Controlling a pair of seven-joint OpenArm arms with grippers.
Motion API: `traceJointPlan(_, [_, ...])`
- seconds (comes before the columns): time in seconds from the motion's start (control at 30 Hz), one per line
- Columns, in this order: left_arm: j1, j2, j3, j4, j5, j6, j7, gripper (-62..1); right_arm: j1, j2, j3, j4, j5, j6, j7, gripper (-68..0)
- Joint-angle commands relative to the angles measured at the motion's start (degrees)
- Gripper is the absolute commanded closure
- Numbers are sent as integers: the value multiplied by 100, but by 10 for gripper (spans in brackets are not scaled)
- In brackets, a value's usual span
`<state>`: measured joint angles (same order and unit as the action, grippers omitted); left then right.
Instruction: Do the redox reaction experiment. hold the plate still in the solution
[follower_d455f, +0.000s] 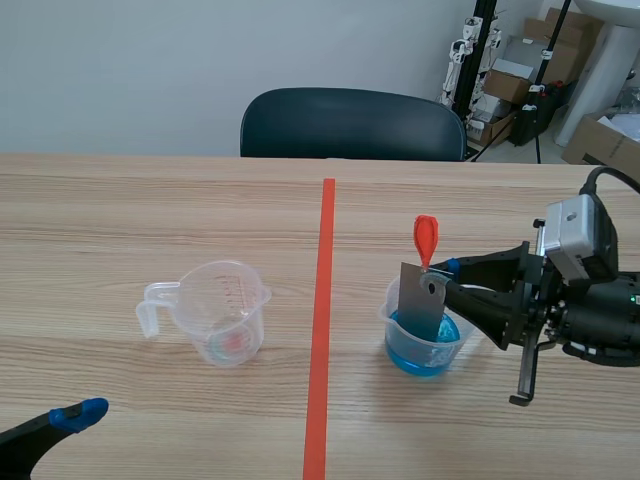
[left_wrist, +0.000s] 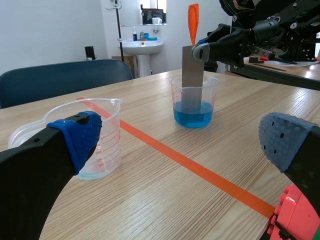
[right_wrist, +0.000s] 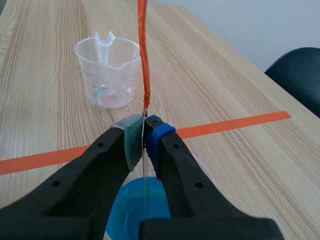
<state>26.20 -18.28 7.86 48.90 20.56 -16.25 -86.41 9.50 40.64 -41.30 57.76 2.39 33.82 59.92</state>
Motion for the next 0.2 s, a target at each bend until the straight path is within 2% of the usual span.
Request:
traceJointPlan(0.0, [61,-17,-15,103,-39,7,-262,-623,66,92,85,50,17,4,-61,-6])
traceJointPlan(0.17, [61,-17,-15,103,-39,7,-262,-623,66,92,85,50,17,4,-61,-6])
